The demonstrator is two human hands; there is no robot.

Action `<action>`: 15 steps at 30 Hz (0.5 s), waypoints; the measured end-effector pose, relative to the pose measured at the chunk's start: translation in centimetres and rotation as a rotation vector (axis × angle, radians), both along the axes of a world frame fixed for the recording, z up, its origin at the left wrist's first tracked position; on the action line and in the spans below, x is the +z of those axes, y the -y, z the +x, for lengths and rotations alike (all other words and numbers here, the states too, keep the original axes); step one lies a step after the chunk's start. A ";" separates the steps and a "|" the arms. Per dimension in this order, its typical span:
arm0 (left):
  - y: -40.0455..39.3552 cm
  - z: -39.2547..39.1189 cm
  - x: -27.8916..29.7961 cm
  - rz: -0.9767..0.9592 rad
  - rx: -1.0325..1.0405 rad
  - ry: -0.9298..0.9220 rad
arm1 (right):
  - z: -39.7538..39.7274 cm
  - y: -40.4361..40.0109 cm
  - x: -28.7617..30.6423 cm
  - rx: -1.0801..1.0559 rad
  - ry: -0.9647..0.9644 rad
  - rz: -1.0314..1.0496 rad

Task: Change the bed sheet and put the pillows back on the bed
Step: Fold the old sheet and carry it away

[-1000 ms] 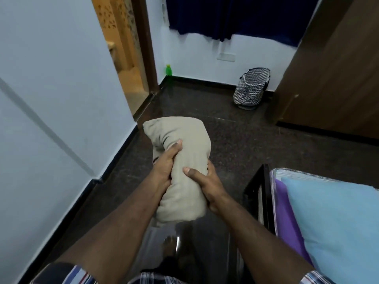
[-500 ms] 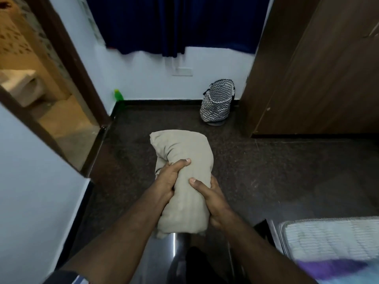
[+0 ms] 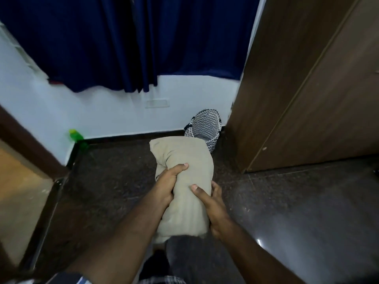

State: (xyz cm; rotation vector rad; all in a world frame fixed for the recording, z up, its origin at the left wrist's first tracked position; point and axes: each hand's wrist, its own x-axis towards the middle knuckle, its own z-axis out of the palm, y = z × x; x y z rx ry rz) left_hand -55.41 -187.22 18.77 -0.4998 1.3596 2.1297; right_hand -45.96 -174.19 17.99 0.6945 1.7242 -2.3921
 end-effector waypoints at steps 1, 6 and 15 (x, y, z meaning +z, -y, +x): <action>-0.3 -3.2 -0.9 0.002 -0.017 0.022 | -2.9 -0.1 -0.6 -0.003 0.015 0.003; -2.2 -17.9 -3.4 -0.031 -0.118 0.125 | -16.9 -1.4 -2.6 -0.065 0.124 -0.014; -10.7 -40.5 -7.4 -0.155 -0.363 0.096 | -40.7 -11.5 -7.1 -0.241 0.228 0.059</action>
